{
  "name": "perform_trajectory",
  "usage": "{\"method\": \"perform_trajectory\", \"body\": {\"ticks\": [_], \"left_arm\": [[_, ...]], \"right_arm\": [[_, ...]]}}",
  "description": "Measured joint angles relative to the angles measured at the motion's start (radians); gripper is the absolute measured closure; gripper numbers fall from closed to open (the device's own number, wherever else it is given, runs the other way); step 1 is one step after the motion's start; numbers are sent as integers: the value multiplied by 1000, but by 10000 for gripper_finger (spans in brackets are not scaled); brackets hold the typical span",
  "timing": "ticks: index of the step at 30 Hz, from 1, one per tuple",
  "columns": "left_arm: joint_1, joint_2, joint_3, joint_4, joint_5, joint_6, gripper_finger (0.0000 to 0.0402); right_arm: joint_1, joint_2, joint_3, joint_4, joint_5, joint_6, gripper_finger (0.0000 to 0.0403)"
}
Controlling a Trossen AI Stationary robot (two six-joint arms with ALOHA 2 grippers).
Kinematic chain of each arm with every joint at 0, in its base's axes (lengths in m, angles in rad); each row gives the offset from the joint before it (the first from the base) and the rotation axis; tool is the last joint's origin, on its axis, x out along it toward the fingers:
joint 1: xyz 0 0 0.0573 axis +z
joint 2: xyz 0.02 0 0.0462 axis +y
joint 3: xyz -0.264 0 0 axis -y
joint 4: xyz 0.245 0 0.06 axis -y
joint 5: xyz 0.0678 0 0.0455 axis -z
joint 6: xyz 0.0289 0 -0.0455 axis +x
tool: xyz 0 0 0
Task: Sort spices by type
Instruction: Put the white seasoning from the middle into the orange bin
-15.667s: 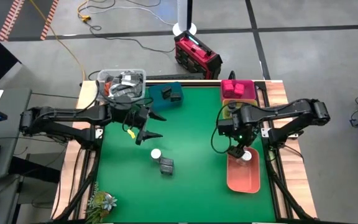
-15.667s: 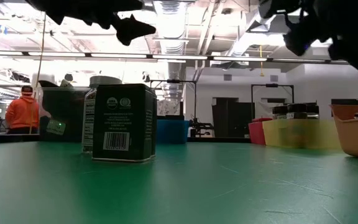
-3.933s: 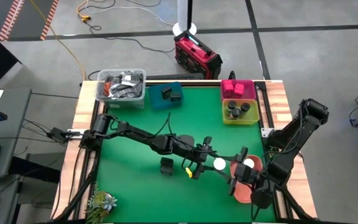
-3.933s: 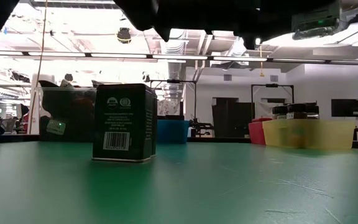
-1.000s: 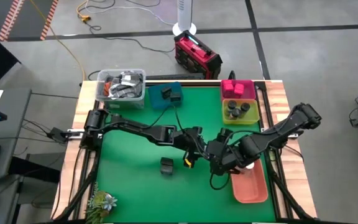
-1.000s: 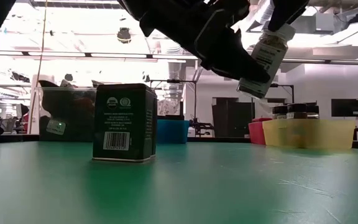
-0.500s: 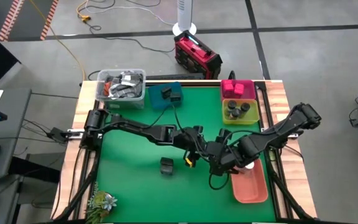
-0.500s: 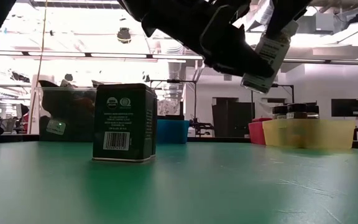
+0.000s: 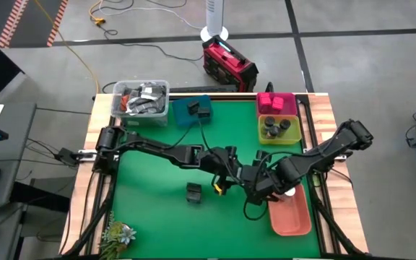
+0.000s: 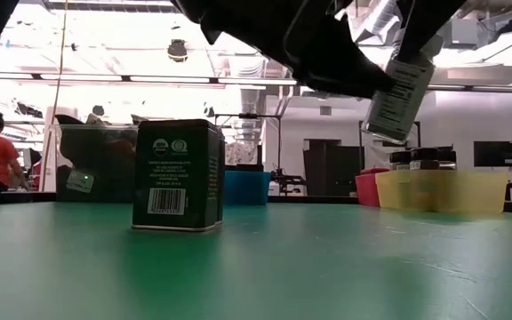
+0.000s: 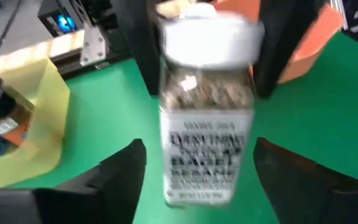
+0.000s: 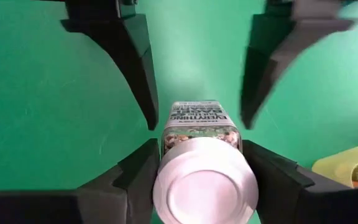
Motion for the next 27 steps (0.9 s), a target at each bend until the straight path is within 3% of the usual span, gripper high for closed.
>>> {"method": "perform_trajectory", "body": {"ticks": [6,12,21,27], "left_arm": [[0,-27,0,-38,-1,-3,76],[-2,-103,-15,-162,0,11,73],[-8,-233,-185,-94,-52,21,72],[-41,-247,-220,-113,-105,42,72]], "right_arm": [[7,0,37,-48,-48,35,176],[58,0,108,-92,-159,130,167],[134,0,121,-143,-203,346,172],[123,0,120,-163,-223,319,167]]}}
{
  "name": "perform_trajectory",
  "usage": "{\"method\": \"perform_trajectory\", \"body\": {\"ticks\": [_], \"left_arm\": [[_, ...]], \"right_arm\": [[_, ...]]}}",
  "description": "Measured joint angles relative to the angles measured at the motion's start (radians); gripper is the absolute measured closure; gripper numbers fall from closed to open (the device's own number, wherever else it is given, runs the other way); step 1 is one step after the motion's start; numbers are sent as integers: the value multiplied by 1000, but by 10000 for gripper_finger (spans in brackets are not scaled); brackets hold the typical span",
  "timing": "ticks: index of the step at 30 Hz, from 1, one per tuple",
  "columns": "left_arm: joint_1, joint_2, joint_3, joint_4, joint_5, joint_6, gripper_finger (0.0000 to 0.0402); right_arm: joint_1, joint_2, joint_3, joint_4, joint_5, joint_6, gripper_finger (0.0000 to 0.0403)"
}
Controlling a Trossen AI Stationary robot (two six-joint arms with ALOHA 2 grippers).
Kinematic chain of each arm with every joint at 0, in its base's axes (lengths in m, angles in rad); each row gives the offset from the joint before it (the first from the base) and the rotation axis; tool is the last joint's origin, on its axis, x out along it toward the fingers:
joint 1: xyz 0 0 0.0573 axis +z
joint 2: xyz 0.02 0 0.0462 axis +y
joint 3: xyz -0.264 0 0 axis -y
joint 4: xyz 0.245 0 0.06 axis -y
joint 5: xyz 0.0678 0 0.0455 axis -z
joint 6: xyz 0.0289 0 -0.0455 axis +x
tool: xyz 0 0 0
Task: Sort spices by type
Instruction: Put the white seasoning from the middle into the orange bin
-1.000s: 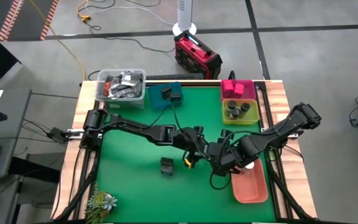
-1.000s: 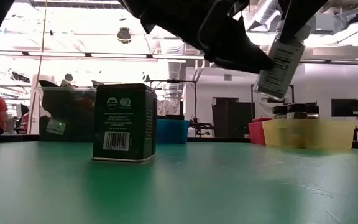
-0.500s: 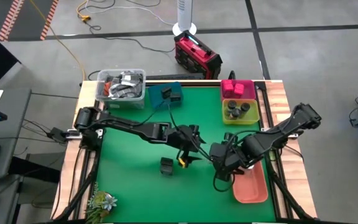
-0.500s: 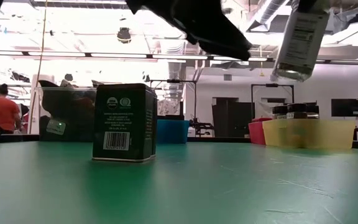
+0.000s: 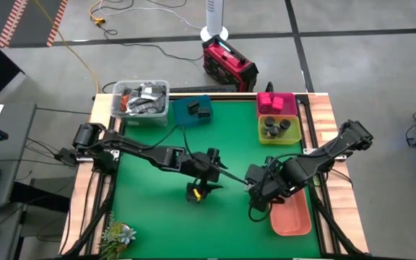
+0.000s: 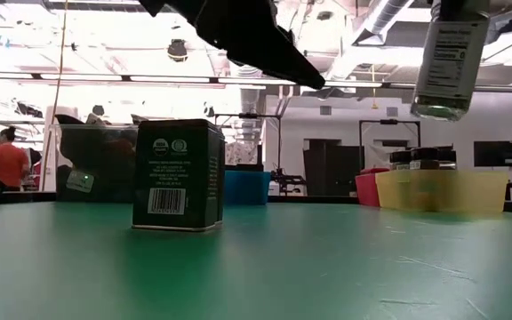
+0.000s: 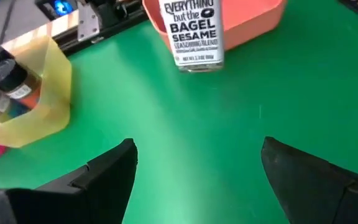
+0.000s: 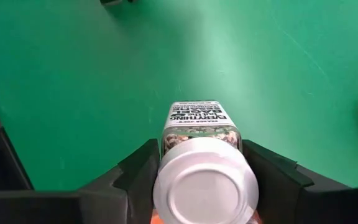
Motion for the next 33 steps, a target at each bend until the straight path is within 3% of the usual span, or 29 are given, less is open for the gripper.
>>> {"method": "perform_trajectory", "body": {"ticks": [6,22,33], "left_arm": [[-32,13,-2,35,-109,21,72],[-31,12,29,91,-7,-72,72],[-34,13,29,14,-4,-79,72]], "right_arm": [[-69,-2,-1,28,-34,-98,170],[-260,-2,-2,182,45,-231,169],[-199,-60,-2,62,45,-189,169]]}}
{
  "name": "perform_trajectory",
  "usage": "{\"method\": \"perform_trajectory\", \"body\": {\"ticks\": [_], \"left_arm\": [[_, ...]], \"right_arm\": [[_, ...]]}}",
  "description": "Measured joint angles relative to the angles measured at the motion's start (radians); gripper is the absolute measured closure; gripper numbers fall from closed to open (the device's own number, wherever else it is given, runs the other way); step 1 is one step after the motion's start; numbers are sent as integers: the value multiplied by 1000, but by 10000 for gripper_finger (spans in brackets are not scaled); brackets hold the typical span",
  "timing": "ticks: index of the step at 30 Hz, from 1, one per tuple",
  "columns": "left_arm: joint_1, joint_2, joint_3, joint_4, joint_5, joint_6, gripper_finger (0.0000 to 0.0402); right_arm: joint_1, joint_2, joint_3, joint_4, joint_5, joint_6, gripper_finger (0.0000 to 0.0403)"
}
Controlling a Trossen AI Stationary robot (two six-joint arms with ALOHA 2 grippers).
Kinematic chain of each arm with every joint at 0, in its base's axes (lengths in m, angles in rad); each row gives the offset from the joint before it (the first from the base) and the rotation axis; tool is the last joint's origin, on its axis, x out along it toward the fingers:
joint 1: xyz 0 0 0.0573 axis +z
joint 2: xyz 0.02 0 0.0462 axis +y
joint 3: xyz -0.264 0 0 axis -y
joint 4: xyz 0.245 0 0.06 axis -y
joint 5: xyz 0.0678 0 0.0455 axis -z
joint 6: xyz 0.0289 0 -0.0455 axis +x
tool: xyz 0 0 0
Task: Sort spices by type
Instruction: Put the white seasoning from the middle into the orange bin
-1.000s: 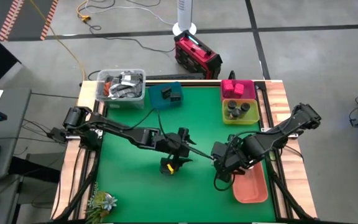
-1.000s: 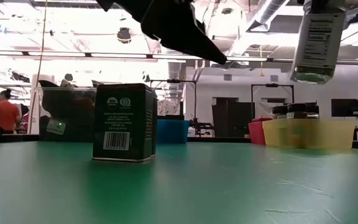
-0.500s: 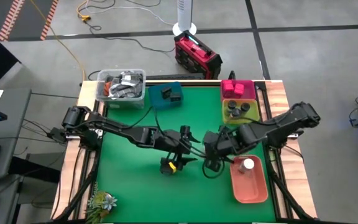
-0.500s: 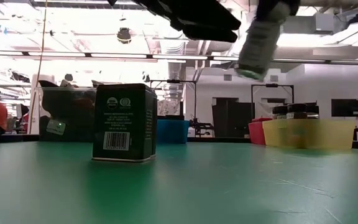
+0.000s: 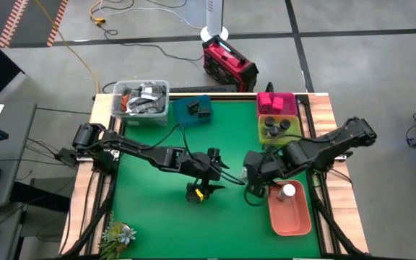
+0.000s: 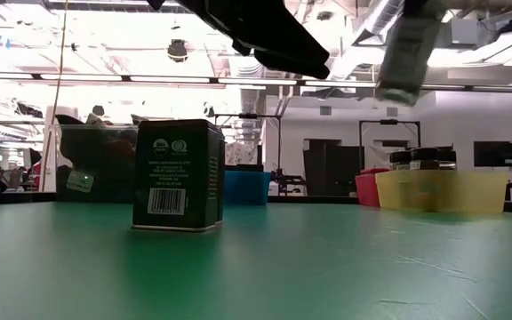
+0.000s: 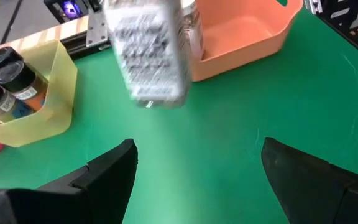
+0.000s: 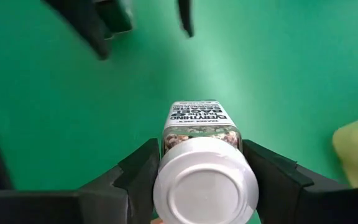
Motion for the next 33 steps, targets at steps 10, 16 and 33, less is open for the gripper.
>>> {"method": "perform_trajectory", "body": {"ticks": [10,16,33], "left_arm": [[-30,0,-1,-43,57,81,72],[-55,1,-87,87,62,62,72],[-132,3,-240,394,-28,281,72]], "right_arm": [[168,-71,2,-68,50,180,168],[319,-62,1,-80,-33,285,168],[533,-39,-182,-99,-172,821,168]]}}
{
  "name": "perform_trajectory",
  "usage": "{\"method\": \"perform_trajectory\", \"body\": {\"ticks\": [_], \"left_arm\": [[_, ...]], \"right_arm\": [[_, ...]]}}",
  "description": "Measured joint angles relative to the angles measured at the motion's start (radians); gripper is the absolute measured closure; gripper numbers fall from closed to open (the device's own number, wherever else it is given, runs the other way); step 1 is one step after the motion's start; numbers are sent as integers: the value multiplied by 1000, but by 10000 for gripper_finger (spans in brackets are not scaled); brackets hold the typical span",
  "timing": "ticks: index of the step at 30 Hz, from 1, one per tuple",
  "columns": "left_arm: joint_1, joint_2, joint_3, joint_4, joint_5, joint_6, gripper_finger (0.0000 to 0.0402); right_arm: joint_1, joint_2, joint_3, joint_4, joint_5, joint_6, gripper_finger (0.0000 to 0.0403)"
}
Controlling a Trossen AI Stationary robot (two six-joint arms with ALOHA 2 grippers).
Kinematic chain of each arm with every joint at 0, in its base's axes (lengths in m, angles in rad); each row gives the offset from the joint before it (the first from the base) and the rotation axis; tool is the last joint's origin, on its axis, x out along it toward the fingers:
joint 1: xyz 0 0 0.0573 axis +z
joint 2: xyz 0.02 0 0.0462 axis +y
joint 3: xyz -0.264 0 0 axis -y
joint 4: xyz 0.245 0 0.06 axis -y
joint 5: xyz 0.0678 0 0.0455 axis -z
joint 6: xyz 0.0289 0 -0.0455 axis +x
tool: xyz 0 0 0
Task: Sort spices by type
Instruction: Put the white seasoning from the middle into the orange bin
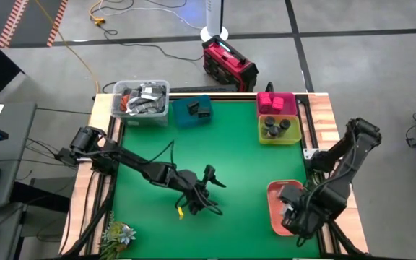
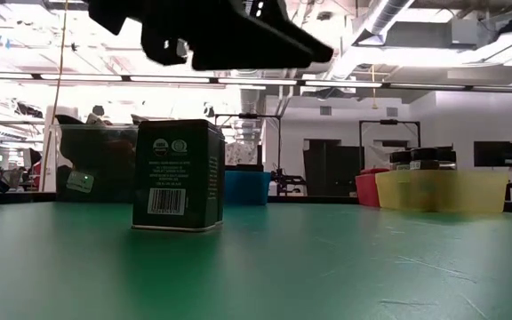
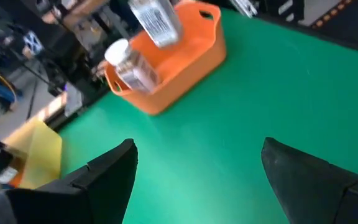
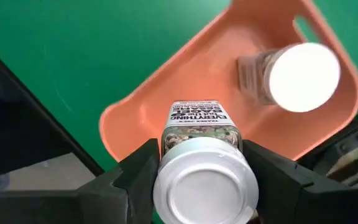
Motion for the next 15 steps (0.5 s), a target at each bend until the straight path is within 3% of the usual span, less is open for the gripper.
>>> {"method": "perform_trajectory", "body": {"ticks": [7,15], "left_arm": [[25,0,0,99,87,-18,72],[82,0,-71,224,142,-80,72]], "right_arm": [[-11,0,-111,135,-39,-8,168],[-23,0,-179,134,-43,8,164]]}}
